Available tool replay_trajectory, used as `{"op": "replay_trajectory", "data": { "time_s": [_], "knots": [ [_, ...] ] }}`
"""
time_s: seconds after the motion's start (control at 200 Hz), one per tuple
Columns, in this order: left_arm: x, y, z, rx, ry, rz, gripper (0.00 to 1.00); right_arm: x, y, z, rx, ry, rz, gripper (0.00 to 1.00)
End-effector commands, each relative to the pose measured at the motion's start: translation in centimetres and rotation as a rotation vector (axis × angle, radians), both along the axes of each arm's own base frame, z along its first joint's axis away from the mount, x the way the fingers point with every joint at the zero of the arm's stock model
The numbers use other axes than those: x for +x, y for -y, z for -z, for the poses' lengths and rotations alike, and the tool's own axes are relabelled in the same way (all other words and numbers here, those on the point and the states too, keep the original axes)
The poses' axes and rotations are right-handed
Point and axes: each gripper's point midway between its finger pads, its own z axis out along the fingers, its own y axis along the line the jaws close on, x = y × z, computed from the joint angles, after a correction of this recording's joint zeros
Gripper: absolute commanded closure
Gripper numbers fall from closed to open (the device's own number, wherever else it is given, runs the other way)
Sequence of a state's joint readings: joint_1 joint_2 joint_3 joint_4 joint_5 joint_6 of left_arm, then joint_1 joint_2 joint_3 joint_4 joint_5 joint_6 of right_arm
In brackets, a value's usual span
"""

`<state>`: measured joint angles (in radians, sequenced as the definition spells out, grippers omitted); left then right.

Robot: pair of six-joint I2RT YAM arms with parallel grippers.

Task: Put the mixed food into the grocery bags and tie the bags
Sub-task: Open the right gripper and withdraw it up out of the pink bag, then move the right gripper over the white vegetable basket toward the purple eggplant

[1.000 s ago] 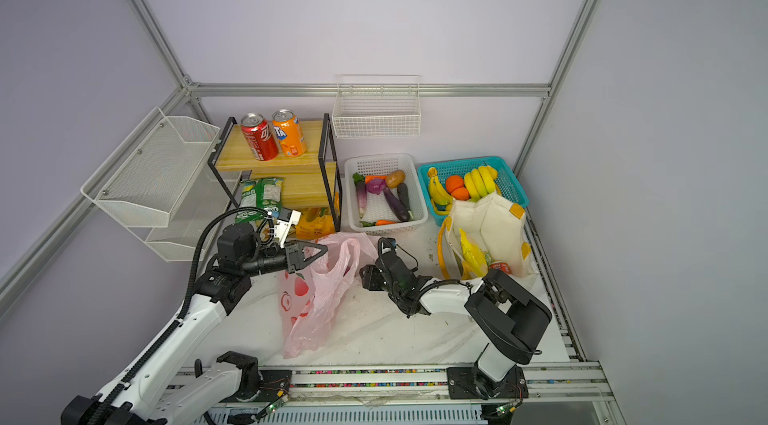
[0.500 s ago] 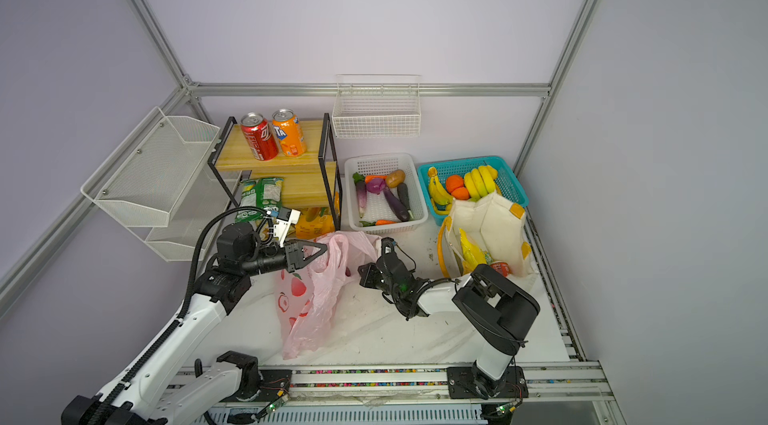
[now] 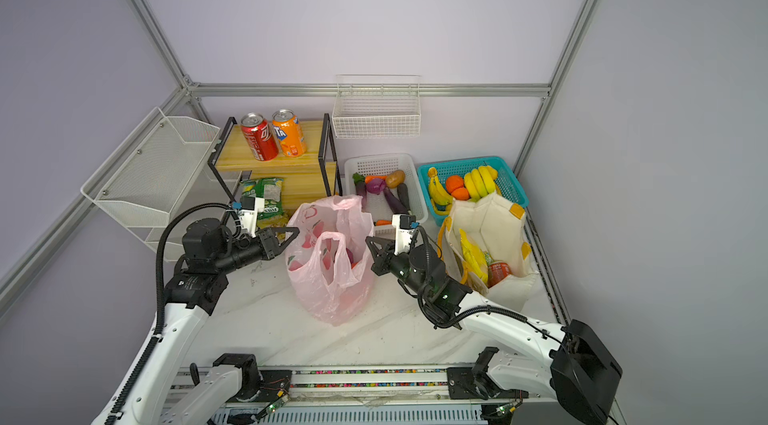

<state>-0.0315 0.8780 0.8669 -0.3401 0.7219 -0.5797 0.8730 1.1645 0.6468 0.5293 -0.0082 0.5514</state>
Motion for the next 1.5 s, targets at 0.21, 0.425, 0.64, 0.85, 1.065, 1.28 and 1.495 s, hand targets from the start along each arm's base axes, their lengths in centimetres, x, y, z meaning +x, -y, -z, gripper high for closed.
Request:
{"op": "replay_trajectory", "data": {
  "time_s": [0.21, 0.425, 0.64, 0.85, 1.065, 1.28, 1.495],
  "knots": [
    [0.5, -1.5, -1.0, 0.072, 0.035, -0.081, 1.00, -0.2, -1.5, 2.8, -0.174, -0.015, -0.082, 0.91],
    [0.7, -2.2, -0.7, 0.110, 0.027, -0.117, 1.00, 0.6, 0.5, 1.5, -0.307, 0.018, 0.005, 0.62],
    [1.1, -4.8, 0.0, 0.187, 0.007, -0.249, 1.00, 2.6, 4.9, -0.9, -0.397, 0.055, 0.131, 0.41],
    [0.9, -7.1, 0.1, 0.196, 0.006, -0.347, 1.00, 6.6, 7.8, -2.8, -0.396, 0.056, 0.241, 0.37],
    [0.6, -8.1, 0.0, 0.185, 0.012, -0.379, 1.00, 13.5, 6.1, 0.1, -0.565, -0.001, 0.337, 0.35],
    [0.4, -7.7, 0.2, 0.168, 0.007, -0.358, 1.00, 19.9, 5.7, 4.8, -0.710, -0.092, 0.370, 0.33],
    [0.5, -7.3, 0.0, 0.135, 0.029, -0.338, 1.00, 23.9, 5.4, 9.6, -0.840, -0.210, 0.370, 0.32]
  ]
}}
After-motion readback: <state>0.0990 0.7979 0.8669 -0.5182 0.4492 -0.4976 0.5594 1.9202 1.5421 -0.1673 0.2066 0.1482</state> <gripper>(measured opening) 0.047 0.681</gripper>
